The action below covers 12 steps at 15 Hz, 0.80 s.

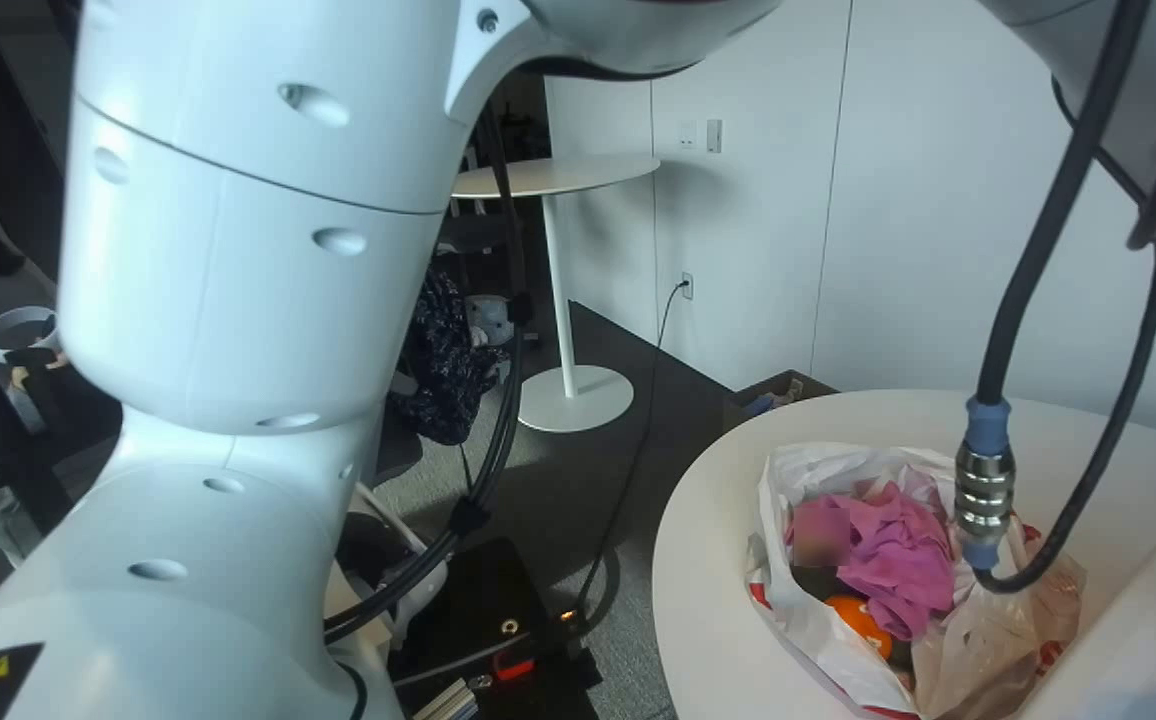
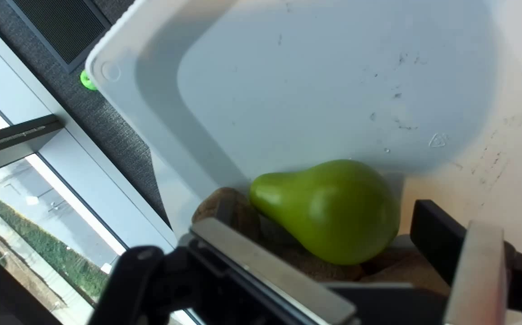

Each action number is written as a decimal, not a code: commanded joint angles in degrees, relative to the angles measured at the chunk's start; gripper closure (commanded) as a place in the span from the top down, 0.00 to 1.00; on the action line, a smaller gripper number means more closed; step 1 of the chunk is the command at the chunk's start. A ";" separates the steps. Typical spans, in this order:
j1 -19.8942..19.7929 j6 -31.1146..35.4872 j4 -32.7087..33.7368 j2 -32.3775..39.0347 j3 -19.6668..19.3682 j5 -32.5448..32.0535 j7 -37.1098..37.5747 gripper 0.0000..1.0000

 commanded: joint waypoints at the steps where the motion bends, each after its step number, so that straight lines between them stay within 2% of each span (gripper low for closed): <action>1: -2.42 -2.22 3.97 2.75 1.51 0.78 -6.97 1.00; 12: -2.60 -2.32 8.40 7.95 3.63 0.63 -9.93 1.00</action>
